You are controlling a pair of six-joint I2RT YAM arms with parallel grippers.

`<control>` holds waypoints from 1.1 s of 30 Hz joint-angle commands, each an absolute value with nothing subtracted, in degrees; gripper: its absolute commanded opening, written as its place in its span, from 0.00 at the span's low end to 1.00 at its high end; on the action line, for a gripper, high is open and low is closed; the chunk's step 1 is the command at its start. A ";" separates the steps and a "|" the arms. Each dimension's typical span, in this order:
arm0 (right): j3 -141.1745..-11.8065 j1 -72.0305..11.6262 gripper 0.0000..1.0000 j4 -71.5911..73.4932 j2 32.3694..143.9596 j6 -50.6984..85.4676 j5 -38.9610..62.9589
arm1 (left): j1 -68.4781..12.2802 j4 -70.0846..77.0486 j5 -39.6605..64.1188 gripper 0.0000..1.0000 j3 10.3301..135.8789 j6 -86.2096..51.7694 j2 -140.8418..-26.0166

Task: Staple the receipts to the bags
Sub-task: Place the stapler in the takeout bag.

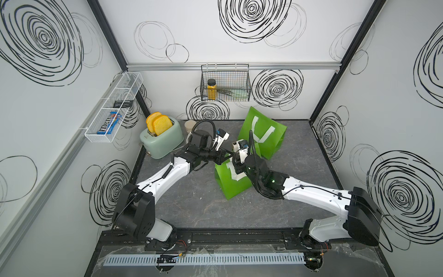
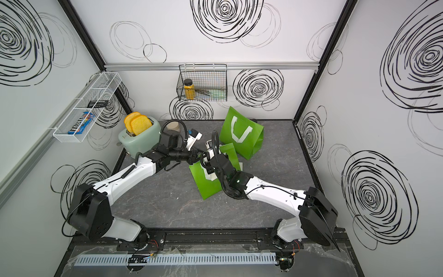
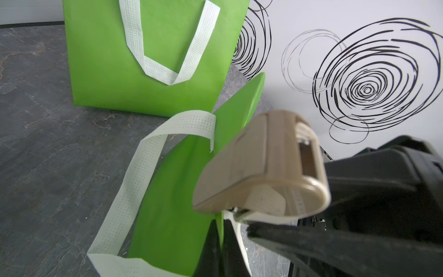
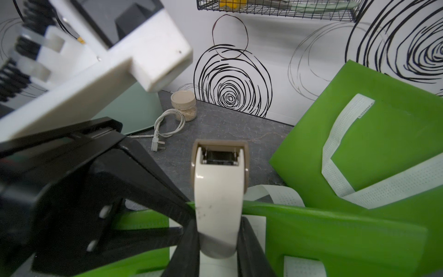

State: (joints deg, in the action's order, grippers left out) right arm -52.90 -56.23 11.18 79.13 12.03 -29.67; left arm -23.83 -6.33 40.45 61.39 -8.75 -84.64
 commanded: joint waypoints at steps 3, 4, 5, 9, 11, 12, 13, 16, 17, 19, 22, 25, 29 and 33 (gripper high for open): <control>-53.55 -55.73 0.24 1.66 78.19 13.30 -28.10 | -25.29 -4.99 35.61 0.00 62.18 -4.31 -82.14; -53.79 -55.60 0.24 1.05 77.93 13.33 -27.66 | -25.80 -5.22 34.27 0.00 62.05 -3.77 -81.97; -53.92 -55.43 0.24 0.57 77.72 13.36 -27.20 | -26.13 -5.43 33.42 0.00 62.07 -3.32 -81.83; -54.66 -54.48 0.22 -2.33 76.59 13.53 -26.05 | -26.46 -5.11 31.36 0.00 61.76 -2.99 -81.35; -54.19 -53.82 0.22 -2.85 75.72 13.66 -25.37 | -26.46 -4.68 30.94 0.00 61.49 -2.99 -80.96; -53.92 -53.32 0.22 -2.98 75.21 13.64 -25.07 | -26.57 -4.50 30.71 0.00 61.39 -2.99 -80.73; -53.74 -52.90 0.22 -3.11 74.78 13.91 -24.96 | -26.57 -4.45 30.66 0.00 61.35 -2.99 -80.61; -53.53 -52.37 0.22 -2.87 73.96 13.97 -23.21 | -26.86 -4.41 30.85 0.00 61.35 -2.99 -80.60; -53.43 -52.34 0.22 -2.45 73.83 13.62 -22.32 | -27.16 -4.46 30.69 0.00 61.43 -2.94 -80.67; -53.26 -52.43 0.22 -1.37 73.63 13.19 -20.21 | -27.80 -4.42 29.99 0.00 61.45 -2.73 -80.60; -53.19 -52.62 0.22 -0.58 73.90 13.48 -17.81 | -28.30 -4.09 30.08 0.00 61.57 -2.79 -80.56; -53.57 -52.73 0.22 -1.11 74.82 14.38 -16.94 | -28.43 -3.67 29.58 0.00 61.35 -2.99 -80.09; -54.19 -52.57 0.22 -2.54 75.76 14.86 -16.77 | -28.54 -2.77 29.53 0.00 60.61 -2.98 -79.06; -53.29 -52.50 0.22 -1.70 75.76 14.44 -17.14 | -28.75 -1.85 29.78 0.00 59.95 -3.16 -78.49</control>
